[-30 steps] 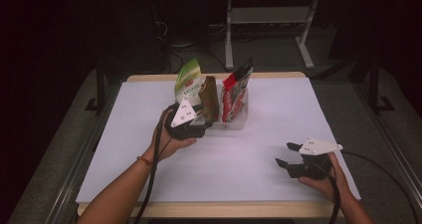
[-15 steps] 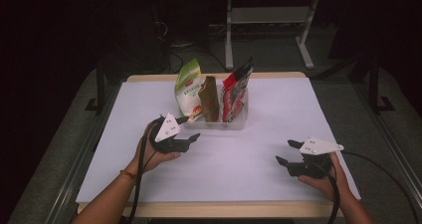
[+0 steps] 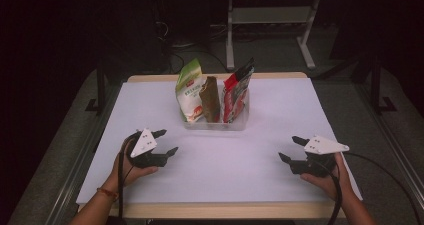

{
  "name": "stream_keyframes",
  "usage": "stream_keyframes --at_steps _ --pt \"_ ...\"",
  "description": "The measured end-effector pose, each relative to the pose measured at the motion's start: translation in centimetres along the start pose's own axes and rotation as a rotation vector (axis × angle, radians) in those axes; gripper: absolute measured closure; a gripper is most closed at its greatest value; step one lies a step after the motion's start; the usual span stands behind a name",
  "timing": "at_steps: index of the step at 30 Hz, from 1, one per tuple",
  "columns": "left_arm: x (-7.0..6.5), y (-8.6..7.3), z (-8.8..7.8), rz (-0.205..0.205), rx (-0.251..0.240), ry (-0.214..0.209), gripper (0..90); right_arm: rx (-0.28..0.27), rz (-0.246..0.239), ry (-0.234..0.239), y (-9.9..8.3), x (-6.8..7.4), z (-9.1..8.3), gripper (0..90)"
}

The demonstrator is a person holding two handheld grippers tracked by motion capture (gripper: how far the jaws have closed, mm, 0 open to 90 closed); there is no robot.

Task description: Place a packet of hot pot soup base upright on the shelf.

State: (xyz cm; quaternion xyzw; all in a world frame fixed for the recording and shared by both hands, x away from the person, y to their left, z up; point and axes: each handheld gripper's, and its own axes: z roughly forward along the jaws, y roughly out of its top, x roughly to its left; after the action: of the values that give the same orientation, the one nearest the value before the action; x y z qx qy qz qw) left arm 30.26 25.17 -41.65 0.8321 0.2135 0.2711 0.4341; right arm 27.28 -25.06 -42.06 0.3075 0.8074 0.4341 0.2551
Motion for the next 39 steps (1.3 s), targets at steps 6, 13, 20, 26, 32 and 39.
stream_keyframes --at_steps 6,13,20,26,32,39 --pt "1.2 -2.5 -2.1 -0.078 0.014 0.026 28.1 0.004 0.014 -0.003 0.0 -0.2 0.2 25.9" --pt "2.5 -4.9 -4.2 -0.195 -0.01 0.079 25.4 0.007 0.034 -0.026 -0.5 -0.5 -0.1 21.8" --pt "3.8 -6.7 -6.0 -0.332 -0.065 0.124 18.4 0.002 0.058 -0.076 -1.4 -1.4 -0.4 20.1" --pt "4.6 -7.8 -6.5 -0.413 -0.068 0.138 15.6 0.001 0.059 -0.091 -1.5 -1.6 -0.4 20.0" --pt "4.2 -7.7 -6.9 -0.377 -0.073 0.142 15.6 -0.004 0.069 -0.093 -1.5 -1.8 -0.3 20.4" --pt "3.0 -7.6 -6.5 -0.291 -0.027 0.154 15.6 -0.011 0.066 -0.079 -1.2 -1.3 -0.2 20.7"
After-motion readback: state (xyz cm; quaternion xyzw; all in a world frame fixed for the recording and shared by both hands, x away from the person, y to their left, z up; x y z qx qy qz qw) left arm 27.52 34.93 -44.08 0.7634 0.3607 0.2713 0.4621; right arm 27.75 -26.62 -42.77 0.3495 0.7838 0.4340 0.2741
